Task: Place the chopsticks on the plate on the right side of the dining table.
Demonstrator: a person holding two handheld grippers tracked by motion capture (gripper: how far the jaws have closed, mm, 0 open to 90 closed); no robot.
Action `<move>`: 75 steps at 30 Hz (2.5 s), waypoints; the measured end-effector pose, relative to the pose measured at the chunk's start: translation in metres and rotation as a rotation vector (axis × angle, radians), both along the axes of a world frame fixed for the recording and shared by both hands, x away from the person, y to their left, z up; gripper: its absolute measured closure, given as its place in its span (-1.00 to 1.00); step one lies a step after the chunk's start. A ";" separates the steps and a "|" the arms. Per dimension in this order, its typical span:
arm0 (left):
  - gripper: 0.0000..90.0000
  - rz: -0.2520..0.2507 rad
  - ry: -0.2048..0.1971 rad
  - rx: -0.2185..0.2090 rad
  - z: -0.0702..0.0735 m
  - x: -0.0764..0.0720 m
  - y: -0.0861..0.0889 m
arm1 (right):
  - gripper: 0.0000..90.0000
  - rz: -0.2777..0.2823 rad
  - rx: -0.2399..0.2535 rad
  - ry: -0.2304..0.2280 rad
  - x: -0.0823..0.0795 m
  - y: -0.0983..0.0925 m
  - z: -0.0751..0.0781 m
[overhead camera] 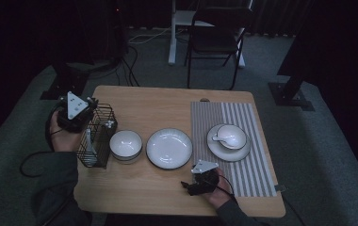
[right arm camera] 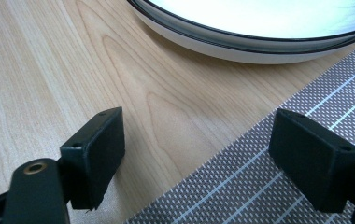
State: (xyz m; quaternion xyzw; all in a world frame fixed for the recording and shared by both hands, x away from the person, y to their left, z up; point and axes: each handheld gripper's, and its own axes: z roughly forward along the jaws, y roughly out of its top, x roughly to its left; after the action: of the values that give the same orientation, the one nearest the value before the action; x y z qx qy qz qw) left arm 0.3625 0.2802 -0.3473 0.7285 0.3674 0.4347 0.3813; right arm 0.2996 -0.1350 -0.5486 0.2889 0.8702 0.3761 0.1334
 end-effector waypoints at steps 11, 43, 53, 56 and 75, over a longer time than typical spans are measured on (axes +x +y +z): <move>0.87 -0.006 -0.058 -0.030 0.016 -0.009 0.000 | -0.60 0.000 0.000 0.000 0.000 0.000 0.000; 0.87 -0.107 -0.101 -0.087 0.035 -0.018 -0.027 | -0.59 0.000 0.000 0.001 0.000 0.000 0.000; 0.87 -0.156 -0.056 -0.098 0.026 -0.012 -0.044 | -0.59 0.000 0.001 0.001 0.000 0.000 0.000; 0.87 -0.167 -0.049 -0.101 0.024 -0.011 -0.049 | -0.59 0.000 0.000 0.001 0.000 0.000 0.000; 0.87 -0.225 -0.010 -0.103 0.014 -0.010 -0.074 | -0.58 -0.005 0.001 0.000 0.000 0.000 0.000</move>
State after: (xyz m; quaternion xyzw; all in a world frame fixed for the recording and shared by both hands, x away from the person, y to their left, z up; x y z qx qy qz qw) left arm 0.3529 0.2060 -0.3338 0.7423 0.3034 0.3735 0.4663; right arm 0.2995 -0.1347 -0.5485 0.2911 0.8694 0.3761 0.1340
